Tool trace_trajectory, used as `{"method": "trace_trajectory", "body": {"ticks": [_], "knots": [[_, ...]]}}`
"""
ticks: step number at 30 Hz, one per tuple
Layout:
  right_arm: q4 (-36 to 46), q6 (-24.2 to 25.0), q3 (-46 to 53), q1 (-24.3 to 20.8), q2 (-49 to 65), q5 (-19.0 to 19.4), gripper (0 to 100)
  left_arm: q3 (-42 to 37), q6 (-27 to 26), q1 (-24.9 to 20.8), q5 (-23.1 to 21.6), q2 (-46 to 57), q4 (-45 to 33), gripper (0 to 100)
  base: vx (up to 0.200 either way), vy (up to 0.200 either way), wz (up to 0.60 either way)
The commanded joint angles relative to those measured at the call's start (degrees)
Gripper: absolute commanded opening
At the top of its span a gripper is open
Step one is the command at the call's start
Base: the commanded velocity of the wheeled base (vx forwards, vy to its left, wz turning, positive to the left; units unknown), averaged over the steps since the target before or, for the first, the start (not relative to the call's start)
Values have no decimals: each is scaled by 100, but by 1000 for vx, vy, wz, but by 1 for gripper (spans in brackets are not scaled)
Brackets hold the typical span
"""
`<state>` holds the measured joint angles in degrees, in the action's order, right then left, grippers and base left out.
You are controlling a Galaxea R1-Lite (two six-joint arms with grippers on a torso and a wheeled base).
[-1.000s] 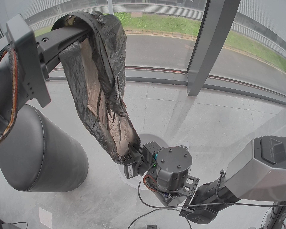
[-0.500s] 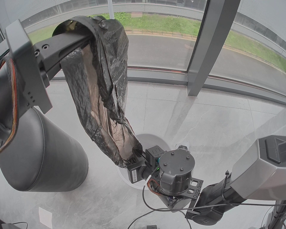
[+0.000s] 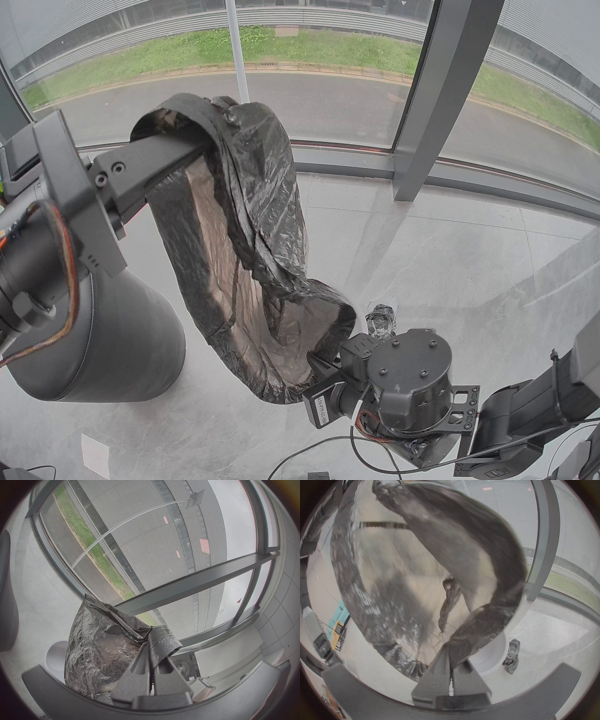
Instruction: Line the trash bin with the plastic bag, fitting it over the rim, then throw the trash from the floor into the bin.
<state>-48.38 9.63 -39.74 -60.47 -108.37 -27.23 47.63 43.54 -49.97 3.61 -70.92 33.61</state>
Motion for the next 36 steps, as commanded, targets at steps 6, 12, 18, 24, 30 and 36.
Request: {"method": "trace_trajectory", "body": {"ticks": [6,12,18,24,30,36], "knots": [[1551,786,-86,-79,1082,913,0,-96,251,260,-71,-703,5,0,0,0,0],[2650,1243,-438,167,1407,1730,0,-157,330,268,-88,-923,5,0,0,0,0],[3028,1647,-500,413,1521,2530,0,-351,348,330,-167,-1064,5,0,0,0,0],[3336,1841,-500,474,1468,2794,0,-553,418,479,-414,-1222,14,0,0,0,0],[3450,2060,-473,659,1442,3207,0,-658,743,611,-607,-1459,23,0,0,0,0],[3406,2122,-447,791,1257,3365,0,-676,761,752,-625,-1758,58,0,0,0,0]]}}
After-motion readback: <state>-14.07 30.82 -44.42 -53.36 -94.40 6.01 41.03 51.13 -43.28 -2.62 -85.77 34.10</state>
